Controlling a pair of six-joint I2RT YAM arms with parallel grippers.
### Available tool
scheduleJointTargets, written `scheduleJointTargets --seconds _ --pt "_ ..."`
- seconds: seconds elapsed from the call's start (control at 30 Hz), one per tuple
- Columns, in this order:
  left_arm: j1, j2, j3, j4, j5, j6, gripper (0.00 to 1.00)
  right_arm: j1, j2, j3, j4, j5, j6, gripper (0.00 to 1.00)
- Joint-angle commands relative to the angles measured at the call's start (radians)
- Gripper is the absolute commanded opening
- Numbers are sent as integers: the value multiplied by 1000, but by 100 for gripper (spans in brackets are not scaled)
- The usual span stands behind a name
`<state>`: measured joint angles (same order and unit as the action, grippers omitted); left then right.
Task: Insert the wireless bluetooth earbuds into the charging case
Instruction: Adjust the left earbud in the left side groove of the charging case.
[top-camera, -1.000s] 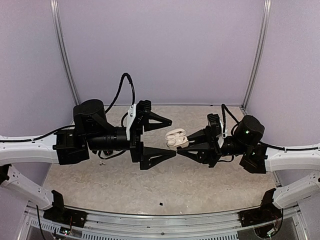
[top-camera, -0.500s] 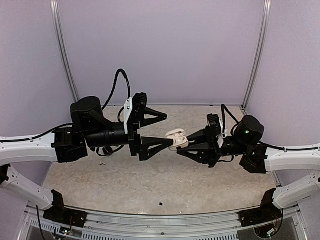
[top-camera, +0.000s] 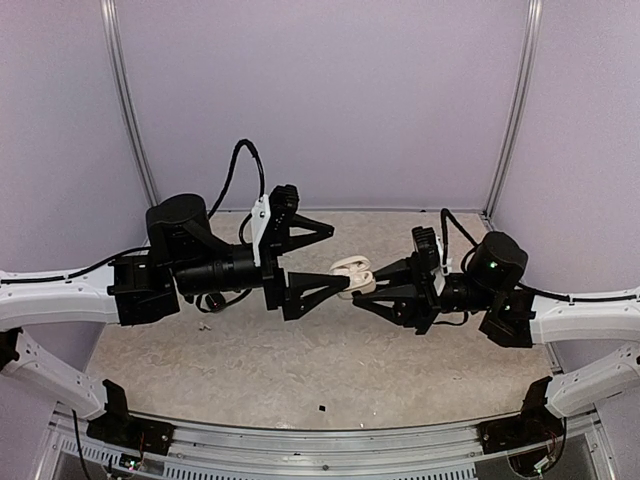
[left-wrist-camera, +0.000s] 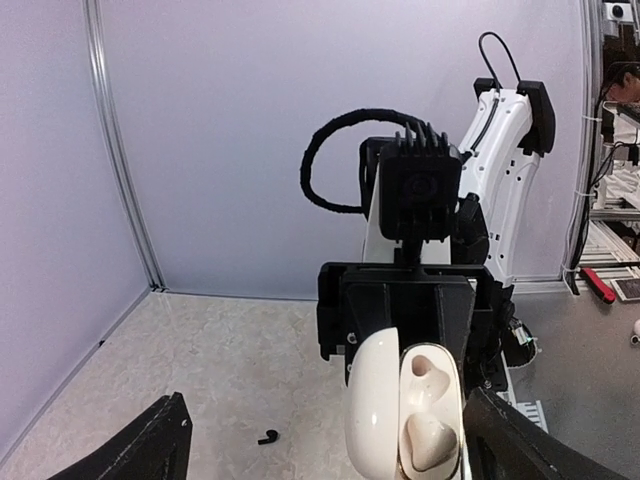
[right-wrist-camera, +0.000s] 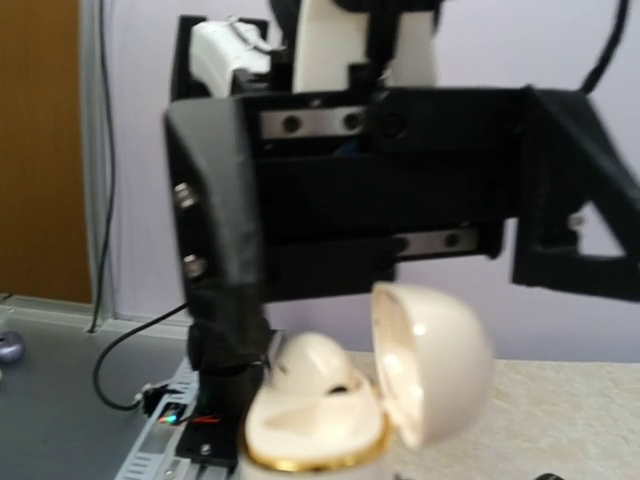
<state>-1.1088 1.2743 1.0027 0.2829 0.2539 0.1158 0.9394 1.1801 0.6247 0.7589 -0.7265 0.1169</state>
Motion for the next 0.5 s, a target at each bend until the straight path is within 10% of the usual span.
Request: scheduleJointTargets --seconds 0.0,0.47 --pt "27 -53 -47 71 7 -57 94 -16 -33 -27 39 68 20 0" --pt "262 -89 -91 -457 -501 -636 90 -97 -84 -79 36 88 55 0"
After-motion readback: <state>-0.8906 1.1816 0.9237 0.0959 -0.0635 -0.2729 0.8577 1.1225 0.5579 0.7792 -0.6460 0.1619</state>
